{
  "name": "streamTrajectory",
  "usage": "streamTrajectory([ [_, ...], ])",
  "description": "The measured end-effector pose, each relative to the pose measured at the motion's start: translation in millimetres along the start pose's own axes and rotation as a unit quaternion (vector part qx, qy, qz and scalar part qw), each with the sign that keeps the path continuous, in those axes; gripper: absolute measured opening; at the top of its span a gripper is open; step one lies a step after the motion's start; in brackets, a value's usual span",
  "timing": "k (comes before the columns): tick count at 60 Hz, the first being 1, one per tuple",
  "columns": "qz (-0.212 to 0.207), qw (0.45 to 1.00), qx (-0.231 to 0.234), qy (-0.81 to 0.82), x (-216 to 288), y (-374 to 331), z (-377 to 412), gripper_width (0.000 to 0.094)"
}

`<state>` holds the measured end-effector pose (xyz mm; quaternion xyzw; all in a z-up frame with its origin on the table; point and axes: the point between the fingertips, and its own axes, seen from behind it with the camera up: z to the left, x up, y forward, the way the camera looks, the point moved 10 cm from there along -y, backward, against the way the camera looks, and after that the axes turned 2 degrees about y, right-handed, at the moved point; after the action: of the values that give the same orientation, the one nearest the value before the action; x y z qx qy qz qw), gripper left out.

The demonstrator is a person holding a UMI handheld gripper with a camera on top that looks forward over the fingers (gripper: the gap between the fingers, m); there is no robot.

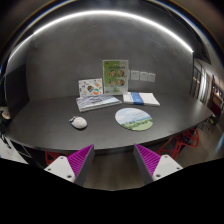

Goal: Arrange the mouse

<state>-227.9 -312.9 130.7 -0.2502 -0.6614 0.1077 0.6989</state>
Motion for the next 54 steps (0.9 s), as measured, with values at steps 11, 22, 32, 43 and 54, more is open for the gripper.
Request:
streamTrajectory([
  [11, -0.005, 1.0, 0.03, -0.001, 0.6, 16.4, 2.7, 0.0822],
  [22, 0.008, 0.994, 0.105, -0.031, -12.1, 54.1, 38.6, 0.0823],
  [32, 0.037, 0.983, 0.169, -0.068, -27.4, 104.9, 88.2, 0.0826],
  [43, 0.034, 0.981, 0.169, -0.085, -9.4, 158.8, 115.2, 0.0856],
  [54, 0.041, 0.989, 0.132, -0.053, 22.9, 212.8, 124.6, 0.0861],
])
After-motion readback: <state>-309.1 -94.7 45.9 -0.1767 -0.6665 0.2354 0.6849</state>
